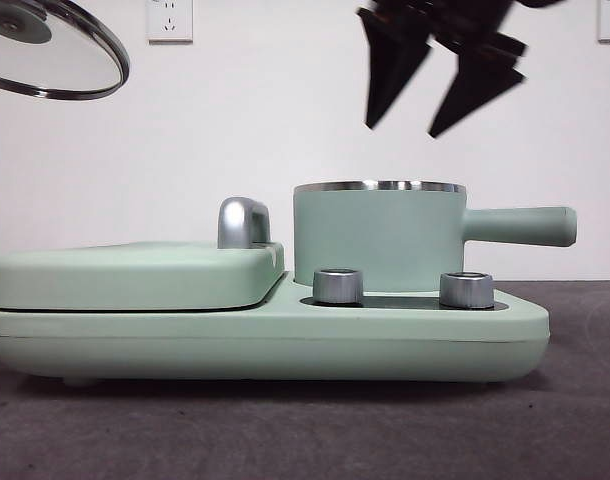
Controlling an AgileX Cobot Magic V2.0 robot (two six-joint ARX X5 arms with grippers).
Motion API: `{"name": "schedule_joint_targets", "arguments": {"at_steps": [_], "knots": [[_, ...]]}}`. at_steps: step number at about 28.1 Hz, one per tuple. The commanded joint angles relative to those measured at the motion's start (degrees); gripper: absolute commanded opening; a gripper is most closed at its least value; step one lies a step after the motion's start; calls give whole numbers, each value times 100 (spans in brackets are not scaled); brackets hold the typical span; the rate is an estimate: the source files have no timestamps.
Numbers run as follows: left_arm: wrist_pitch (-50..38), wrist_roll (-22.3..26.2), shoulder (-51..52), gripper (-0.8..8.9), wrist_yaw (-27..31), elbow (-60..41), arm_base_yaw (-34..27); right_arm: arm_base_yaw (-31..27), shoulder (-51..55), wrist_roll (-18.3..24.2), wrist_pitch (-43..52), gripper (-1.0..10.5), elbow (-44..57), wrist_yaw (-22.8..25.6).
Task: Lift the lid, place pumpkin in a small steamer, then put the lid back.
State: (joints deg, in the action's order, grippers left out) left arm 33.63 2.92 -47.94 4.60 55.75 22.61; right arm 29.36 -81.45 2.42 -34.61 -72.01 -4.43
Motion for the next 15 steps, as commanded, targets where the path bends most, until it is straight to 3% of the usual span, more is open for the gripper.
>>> {"name": "schedule_joint_targets", "arguments": {"at_steps": [1,4,8,15], "knots": [[-129,-94,2,11,13,79,24,50,640,-240,588,422,796,2],[-149,-105,-7,11,4,79,35,50,1628,-267,1252,423,1895,11],[-186,-107,-116,10,-79,79,39,50,2636,-262,1163,422,2865,227],[-332,-107,-664,11,-1049,79,87,50,3731,-247,1038,344,3665,238]]}}
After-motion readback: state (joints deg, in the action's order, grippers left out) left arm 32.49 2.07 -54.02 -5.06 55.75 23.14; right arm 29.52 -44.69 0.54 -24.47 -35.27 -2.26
